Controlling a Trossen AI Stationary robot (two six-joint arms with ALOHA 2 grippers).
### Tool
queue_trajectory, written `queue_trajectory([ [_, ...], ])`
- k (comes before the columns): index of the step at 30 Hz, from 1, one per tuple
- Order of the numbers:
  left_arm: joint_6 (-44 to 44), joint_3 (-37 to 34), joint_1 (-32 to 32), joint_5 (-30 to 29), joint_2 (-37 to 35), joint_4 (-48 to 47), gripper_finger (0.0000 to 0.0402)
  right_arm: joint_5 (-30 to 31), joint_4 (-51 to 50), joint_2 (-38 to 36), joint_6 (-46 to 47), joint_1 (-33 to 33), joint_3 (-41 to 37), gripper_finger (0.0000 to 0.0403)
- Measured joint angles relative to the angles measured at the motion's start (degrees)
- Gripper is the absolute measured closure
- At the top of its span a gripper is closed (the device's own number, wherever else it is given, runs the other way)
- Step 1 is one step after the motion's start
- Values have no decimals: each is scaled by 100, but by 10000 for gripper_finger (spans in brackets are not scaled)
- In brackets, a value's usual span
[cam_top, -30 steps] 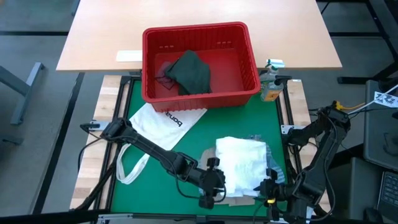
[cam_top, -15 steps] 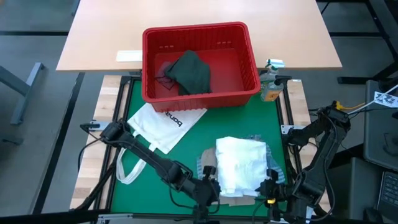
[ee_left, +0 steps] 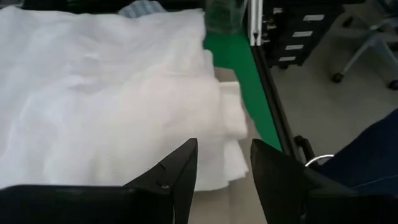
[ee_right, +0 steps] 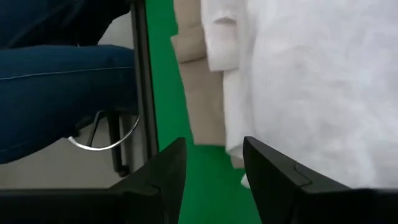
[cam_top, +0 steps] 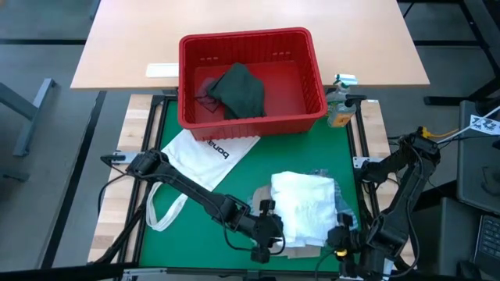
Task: Fold Laundry from Bin
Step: Fold the white polo shirt
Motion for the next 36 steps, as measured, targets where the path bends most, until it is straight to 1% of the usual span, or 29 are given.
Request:
queue_trajectory([
  [4, 0, 0, 18, -285, 26, 16, 257, -119, 22, 0, 0, 0, 2, 243],
  [10, 2, -2, 13, -344, 166, 71, 257, -106, -84, 49, -14, -4, 4, 243],
  [13, 22, 3, -5, -468, 267, 75, 257, -43, -166, 221, -28, -4, 7, 243],
  [19, 11, 0, -3, -411, 467, -32, 257, -53, -410, 731, -44, -4, 7, 243],
  [22, 9, 7, -15, -401, 549, -52, 259, -64, -381, 864, -45, -4, 7, 243],
  [26, 1, 3, -5, -82, 679, -186, 273, -329, -365, 872, -47, 0, 7, 243],
  [28, -18, 2, 29, 87, 746, -179, 282, -329, -463, 872, -47, 0, 7, 243],
  [33, -409, 2, 85, 470, 763, -484, 304, -367, -565, 872, -49, -4, 7, 243],
  [36, -301, 0, 76, 472, 716, -526, 319, -767, -519, 872, -47, -9, 13, 243],
])
